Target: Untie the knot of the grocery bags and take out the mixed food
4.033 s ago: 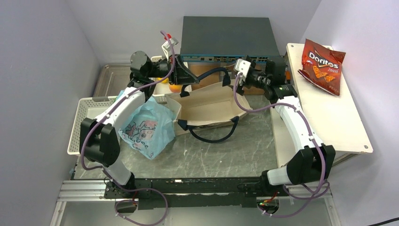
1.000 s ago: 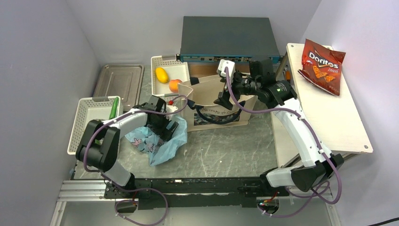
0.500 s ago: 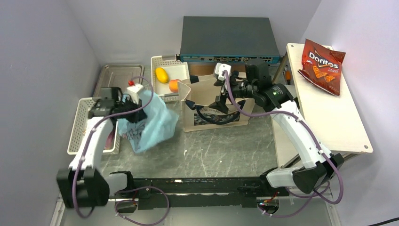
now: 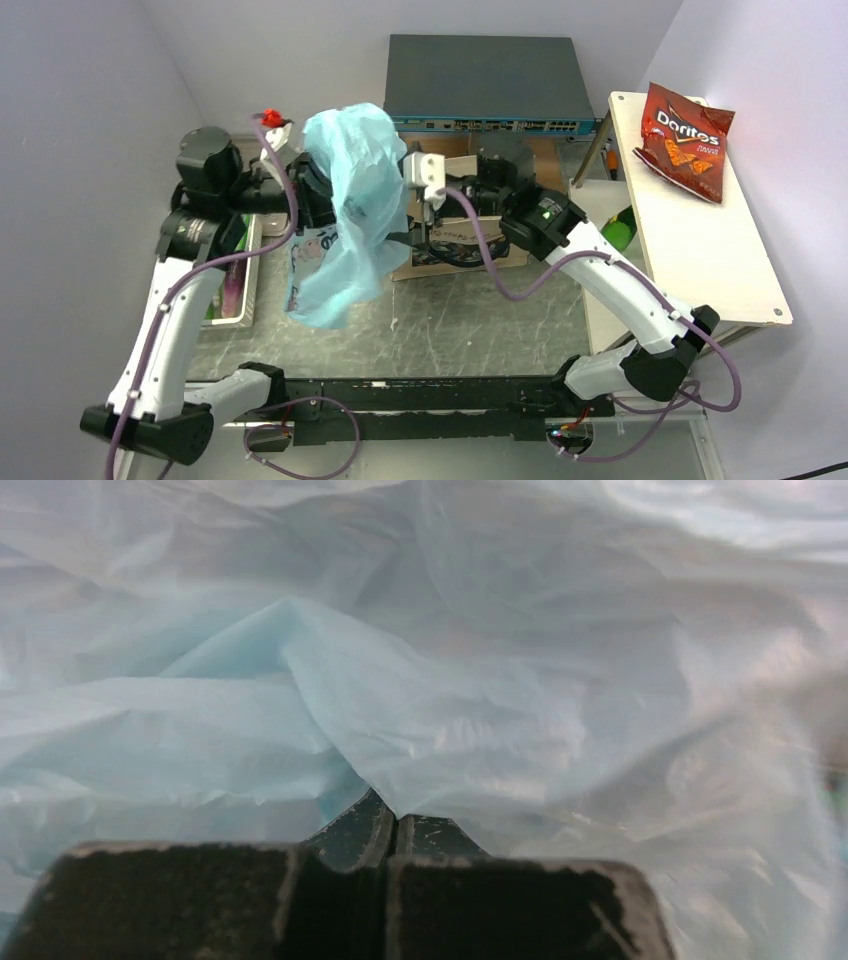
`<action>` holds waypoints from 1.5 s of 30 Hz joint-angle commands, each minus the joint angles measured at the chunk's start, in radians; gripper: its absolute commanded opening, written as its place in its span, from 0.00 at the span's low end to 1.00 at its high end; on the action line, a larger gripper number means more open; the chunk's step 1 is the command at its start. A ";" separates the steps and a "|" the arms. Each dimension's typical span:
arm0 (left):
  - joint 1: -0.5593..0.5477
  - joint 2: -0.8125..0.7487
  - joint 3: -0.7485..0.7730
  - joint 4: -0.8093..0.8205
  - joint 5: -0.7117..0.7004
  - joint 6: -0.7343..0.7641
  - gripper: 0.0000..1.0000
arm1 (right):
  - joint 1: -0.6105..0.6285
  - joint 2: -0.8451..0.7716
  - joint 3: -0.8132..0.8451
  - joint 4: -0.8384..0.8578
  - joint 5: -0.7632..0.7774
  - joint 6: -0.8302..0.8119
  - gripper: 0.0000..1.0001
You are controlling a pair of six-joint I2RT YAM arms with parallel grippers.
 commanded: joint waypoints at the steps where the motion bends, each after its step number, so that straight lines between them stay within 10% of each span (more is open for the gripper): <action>1: -0.129 0.066 -0.003 0.388 0.134 -0.378 0.00 | 0.101 -0.006 -0.002 0.164 0.047 -0.167 1.00; 5: -0.230 0.134 0.008 0.665 0.166 -0.580 0.00 | 0.132 -0.022 -0.039 0.226 0.090 -0.201 0.99; 10: -0.285 0.175 0.027 0.843 0.218 -0.738 0.02 | 0.134 -0.063 -0.107 0.337 0.207 -0.137 0.26; 13: -0.254 0.196 0.106 0.743 0.246 -0.691 0.28 | 0.123 -0.073 -0.081 0.250 0.308 -0.139 0.00; 16: -0.097 0.227 0.154 0.782 0.219 -0.765 0.94 | 0.063 -0.107 -0.076 0.208 0.341 -0.084 0.00; 17: -0.011 0.236 0.165 0.813 0.185 -0.782 0.99 | 0.035 -0.120 -0.074 0.205 0.349 -0.049 0.00; 20: 0.249 0.267 0.309 0.520 -0.008 -0.581 0.99 | -0.085 -0.127 -0.040 0.173 0.366 0.101 0.00; 22: 0.309 0.271 0.444 0.194 -0.143 -0.172 0.99 | -0.152 -0.109 0.003 0.139 0.378 0.220 0.00; 27: 0.202 0.132 0.384 0.068 -0.286 0.241 0.99 | -0.248 -0.023 0.106 0.070 0.381 0.462 0.00; 31: -0.118 0.048 0.304 -0.041 -0.391 0.559 0.99 | -0.284 0.035 0.168 0.061 0.257 0.593 0.00; 35: -0.308 0.174 0.421 -0.065 -0.605 0.620 0.99 | -0.280 0.057 0.204 0.077 -0.031 0.605 0.00; 39: -0.320 0.378 0.616 -0.181 -0.497 0.604 0.99 | -0.251 0.024 0.200 0.101 -0.186 0.556 0.00; 45: -0.394 0.391 0.475 -0.111 -0.445 0.616 0.99 | -0.188 0.039 0.329 0.042 -0.266 0.503 0.00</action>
